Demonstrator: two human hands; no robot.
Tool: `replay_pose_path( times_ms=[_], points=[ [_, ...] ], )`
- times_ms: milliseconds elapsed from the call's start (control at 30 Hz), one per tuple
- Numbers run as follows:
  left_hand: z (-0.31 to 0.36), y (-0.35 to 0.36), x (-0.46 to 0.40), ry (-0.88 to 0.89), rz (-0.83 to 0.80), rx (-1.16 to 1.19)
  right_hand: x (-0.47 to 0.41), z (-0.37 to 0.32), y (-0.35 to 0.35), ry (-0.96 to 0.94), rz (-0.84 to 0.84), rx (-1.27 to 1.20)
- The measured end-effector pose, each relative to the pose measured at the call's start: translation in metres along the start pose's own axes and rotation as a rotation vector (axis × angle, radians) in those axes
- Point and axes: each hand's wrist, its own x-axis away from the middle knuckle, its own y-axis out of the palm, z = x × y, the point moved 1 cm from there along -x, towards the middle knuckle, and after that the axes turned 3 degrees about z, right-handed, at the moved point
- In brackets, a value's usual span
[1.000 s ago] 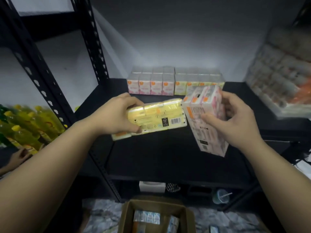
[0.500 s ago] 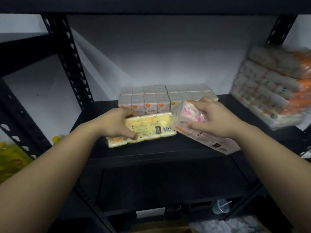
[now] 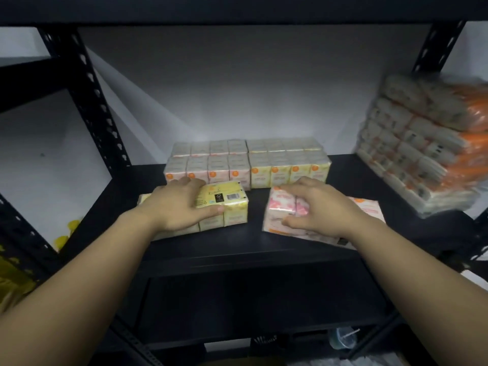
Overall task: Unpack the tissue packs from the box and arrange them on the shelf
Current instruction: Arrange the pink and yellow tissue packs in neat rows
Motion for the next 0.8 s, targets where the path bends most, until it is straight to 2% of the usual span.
replay_pose_path(
  times_ms=[133, 267, 433, 533, 667, 800],
  points=[
    [0.006, 0.016, -0.003, -0.016, 0.125, -0.076, -0.002, 0.0, -0.003, -0.022, -0.017, -0.007],
    [0.003, 0.017, -0.005, -0.039, 0.113, -0.076, -0.008, 0.0, -0.003, 0.066, 0.015, 0.02],
    [0.002, 0.017, -0.007, -0.047, 0.122, -0.059, -0.019, 0.0, -0.002, 0.168, -0.05, 0.127],
    [0.003, 0.016, -0.005, -0.042, 0.125, -0.056, -0.024, -0.003, -0.001, 0.143, 0.056, 0.101],
    [0.004, 0.016, -0.004, -0.029, 0.134, -0.058, -0.031, -0.003, 0.006, 0.027, 0.325, 0.149],
    [0.001, 0.018, -0.006, -0.023, 0.146, -0.054, -0.018, 0.001, 0.033, 0.004, 0.365, 0.106]
  ],
)
